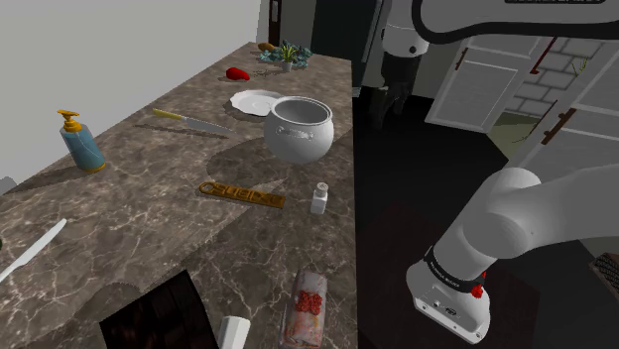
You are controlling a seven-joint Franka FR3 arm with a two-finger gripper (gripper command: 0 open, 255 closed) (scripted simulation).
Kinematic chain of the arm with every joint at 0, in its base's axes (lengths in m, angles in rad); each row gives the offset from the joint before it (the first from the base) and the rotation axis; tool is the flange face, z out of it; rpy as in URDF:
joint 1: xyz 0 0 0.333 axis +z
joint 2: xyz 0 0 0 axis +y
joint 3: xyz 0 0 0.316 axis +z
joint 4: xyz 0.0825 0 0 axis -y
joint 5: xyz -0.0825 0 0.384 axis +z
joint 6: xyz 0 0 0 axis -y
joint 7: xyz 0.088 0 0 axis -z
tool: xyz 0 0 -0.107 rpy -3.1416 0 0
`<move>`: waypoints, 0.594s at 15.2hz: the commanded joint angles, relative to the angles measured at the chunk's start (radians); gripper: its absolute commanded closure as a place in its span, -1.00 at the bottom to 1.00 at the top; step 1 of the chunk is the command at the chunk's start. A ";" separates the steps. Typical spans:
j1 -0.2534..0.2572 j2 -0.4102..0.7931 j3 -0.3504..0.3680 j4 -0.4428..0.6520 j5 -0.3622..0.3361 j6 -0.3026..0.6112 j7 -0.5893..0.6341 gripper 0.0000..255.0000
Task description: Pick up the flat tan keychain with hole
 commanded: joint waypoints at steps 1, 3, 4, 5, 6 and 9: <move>0.000 0.000 0.000 0.000 0.000 0.000 0.000 -1.00; 0.016 0.055 0.010 -0.004 0.012 0.061 -0.002 -1.00; 0.023 0.083 0.015 -0.004 0.018 0.091 -0.003 -1.00; 0.031 0.112 0.020 -0.003 0.023 0.121 -0.004 -1.00; 0.038 0.142 0.025 -0.001 0.029 0.150 -0.006 -1.00; 0.059 0.234 0.043 0.011 0.043 0.234 -0.011 -1.00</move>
